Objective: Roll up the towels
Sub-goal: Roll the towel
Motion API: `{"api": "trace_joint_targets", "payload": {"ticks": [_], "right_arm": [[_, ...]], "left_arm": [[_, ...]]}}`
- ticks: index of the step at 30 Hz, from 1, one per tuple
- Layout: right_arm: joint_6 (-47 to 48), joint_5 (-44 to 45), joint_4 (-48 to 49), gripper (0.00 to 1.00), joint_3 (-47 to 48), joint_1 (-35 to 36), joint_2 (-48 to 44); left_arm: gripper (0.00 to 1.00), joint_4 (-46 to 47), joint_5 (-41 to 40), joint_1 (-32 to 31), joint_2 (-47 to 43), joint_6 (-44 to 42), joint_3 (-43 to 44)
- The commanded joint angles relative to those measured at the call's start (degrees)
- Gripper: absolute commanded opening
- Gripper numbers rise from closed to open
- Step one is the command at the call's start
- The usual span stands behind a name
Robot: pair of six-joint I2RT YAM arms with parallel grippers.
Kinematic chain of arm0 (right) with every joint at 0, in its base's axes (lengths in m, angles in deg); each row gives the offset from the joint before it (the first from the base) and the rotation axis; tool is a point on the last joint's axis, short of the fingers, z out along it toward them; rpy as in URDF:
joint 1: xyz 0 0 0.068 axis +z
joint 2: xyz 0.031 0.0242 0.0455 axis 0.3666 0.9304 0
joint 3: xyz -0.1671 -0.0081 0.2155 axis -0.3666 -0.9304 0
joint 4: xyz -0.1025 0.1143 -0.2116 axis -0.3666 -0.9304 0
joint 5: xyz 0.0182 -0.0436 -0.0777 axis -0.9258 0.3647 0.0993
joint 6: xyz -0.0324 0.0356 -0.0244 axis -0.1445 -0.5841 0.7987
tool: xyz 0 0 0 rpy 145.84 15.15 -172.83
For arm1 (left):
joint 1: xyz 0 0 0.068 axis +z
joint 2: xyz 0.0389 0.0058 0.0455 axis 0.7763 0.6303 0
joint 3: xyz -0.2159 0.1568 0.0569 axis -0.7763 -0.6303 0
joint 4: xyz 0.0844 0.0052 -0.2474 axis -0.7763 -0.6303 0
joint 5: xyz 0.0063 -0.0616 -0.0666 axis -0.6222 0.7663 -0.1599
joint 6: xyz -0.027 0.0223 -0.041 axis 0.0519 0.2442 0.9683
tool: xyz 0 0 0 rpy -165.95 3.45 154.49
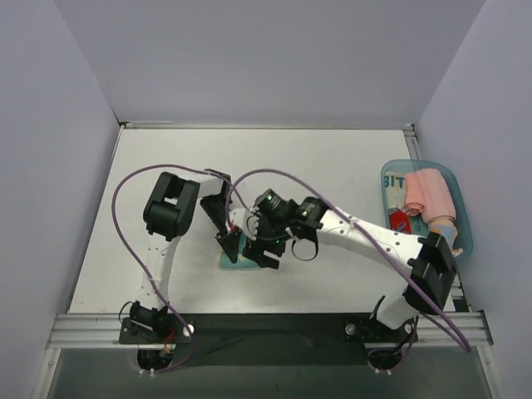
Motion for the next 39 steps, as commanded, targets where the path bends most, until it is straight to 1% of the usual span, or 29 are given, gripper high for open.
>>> {"api": "trace_joint_targets", "payload": {"ticks": [1, 5, 10, 13, 16, 17, 18, 19, 20, 22, 23, 24, 26, 29, 33, 34, 36, 38, 39], "right_arm": [[4.3, 11.5, 6.6, 0.66, -2.2, 4.5, 4.1], [6.5, 15.0, 14.6, 0.66, -3.4, 8.0, 8.9], [8.8, 16.5, 20.3, 0.65, -4.2, 9.6, 14.7], [9.0, 14.3, 21.4, 0.58, -5.0, 9.6, 17.7], [8.7, 11.6, 21.9, 0.42, -6.8, 9.3, 20.1], [8.5, 10.6, 22.1, 0.30, -7.0, 9.0, 20.6], [8.2, 10.0, 22.0, 0.25, -7.6, 8.3, 21.4], [8.0, 9.2, 21.8, 0.21, -7.6, 7.7, 21.8], [7.5, 7.9, 20.6, 0.14, -7.4, 7.0, 22.0], [6.4, 3.5, 18.2, 0.08, -5.5, 4.6, 23.3], [6.1, 1.8, 14.6, 0.02, -4.3, 4.0, 24.4], [5.9, -2.7, 12.4, 0.00, -3.4, 3.1, 25.0], [5.5, -6.2, 7.6, 0.00, -0.5, 1.3, 25.9], [5.5, -11.8, 3.9, 0.00, 0.9, 0.5, 26.7], [5.1, -15.8, -1.4, 0.00, 4.1, -0.1, 30.5], [4.9, -16.8, -2.5, 0.00, 5.0, -0.3, 31.3], [4.3, -19.4, -4.3, 0.00, 6.6, -1.3, 32.9], [3.1, -22.5, -6.1, 0.00, 8.0, -2.0, 34.4], [2.7, -23.4, -6.7, 0.00, 8.6, -2.5, 35.1]], "left_arm": [[0.04, 6.1, -9.3, 0.5, 3.0, -3.1, 0.6], [0.06, 6.4, -9.0, 0.5, 2.8, -2.9, 0.5], [0.06, 6.2, -8.6, 0.8, 3.2, -3.0, 0.7], [0.06, 6.0, -8.3, 1.0, 3.4, -3.0, 0.9], [0.07, 6.1, -7.8, 1.4, 3.2, -3.0, 0.5], [0.08, 6.6, -7.3, 1.7, 2.9, -2.9, 0.3], [0.10, 7.1, -7.0, 2.0, 2.1, -2.9, -0.2], [0.14, 8.0, -6.6, 2.2, 1.4, -2.8, -1.3], [0.16, 8.3, -6.0, 2.6, 0.8, -2.8, -1.9], [0.21, 9.7, -5.6, 3.3, -1.5, -2.4, -3.4], [0.23, 11.4, -5.0, 3.9, -2.4, -1.9, -5.1], [0.27, 12.0, -4.5, 5.0, -4.5, -1.8, -6.0], [0.37, 13.6, -3.1, 6.4, -6.5, -1.1, -7.9], [0.45, 14.9, -2.6, 9.7, -10.0, -0.4, -8.9], [0.48, 18.9, -3.3, 16.1, -15.9, 1.6, -9.6], [0.48, 19.6, -3.2, 19.7, -16.8, 2.3, -9.4], [0.49, 20.4, -2.1, 22.6, -19.3, 2.6, -8.9], [0.49, 21.2, -0.5, 29.3, -21.5, 3.2, -8.7], [0.49, 21.4, 0.0, 31.1, -24.0, 3.2, -8.9]]}}
